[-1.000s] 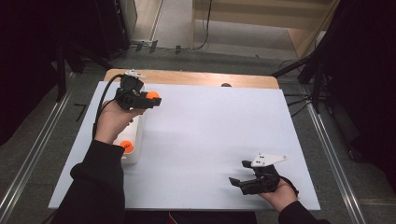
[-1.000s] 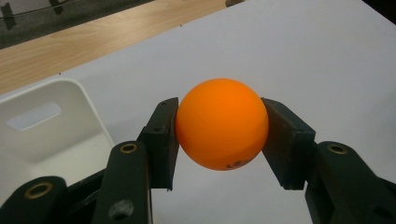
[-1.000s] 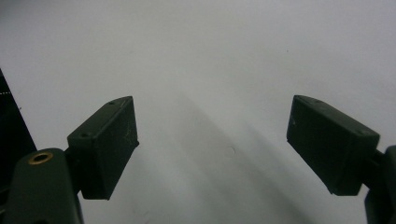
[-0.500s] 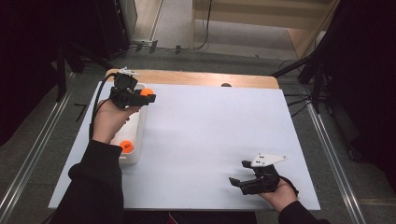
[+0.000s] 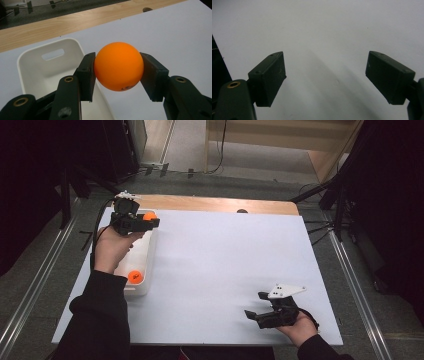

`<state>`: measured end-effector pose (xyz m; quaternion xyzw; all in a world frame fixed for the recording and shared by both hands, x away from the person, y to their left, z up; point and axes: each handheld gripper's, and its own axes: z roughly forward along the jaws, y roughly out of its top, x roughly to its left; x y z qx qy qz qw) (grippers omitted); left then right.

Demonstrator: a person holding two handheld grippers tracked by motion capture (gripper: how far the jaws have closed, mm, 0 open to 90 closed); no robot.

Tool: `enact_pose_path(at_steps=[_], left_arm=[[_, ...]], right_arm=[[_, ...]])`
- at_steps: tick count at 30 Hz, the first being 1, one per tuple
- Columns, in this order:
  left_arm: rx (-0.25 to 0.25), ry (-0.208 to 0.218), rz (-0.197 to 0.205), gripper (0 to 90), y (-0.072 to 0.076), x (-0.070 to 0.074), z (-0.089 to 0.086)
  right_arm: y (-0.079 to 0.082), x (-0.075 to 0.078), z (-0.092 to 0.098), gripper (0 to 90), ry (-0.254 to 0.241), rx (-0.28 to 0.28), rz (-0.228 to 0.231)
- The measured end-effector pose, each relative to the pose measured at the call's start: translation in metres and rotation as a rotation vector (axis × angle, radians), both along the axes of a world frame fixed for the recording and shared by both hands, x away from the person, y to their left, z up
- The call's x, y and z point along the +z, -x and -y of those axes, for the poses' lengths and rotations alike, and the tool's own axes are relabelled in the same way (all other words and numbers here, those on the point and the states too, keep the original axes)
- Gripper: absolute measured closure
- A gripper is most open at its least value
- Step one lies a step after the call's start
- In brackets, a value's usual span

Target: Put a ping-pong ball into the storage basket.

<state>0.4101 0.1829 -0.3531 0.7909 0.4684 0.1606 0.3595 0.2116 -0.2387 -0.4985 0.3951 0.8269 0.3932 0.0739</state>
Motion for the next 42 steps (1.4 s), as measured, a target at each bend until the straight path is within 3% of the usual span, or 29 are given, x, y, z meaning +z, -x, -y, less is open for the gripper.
enact_pose_path(at_steps=[16, 24, 29, 36, 42], left_arm=[[0.066, 0.004, 0.0, 50.5, 0.001, -0.003, -0.017], [0.109, 0.004, 0.051, 50.4, -0.003, -0.005, -0.023], [0.128, 0.009, 0.049, 50.4, -0.008, -0.01, -0.023], [0.16, 0.007, 0.08, 50.2, -0.012, -0.015, -0.022], [0.164, 0.011, 0.072, 50.4, -0.017, -0.02, -0.02]], right_arm=[[-0.006, 0.0, -0.003, 15.0, 0.003, 0.017, 0.004], [-0.006, 0.001, -0.004, 15.0, 0.003, 0.021, 0.0], [-0.006, 0.0, -0.004, 15.0, 0.012, 0.021, 0.001], [-0.005, 0.0, -0.004, 15.0, 0.007, 0.016, -0.002], [-0.003, 0.0, -0.002, 15.0, 0.003, 0.011, -0.004]])
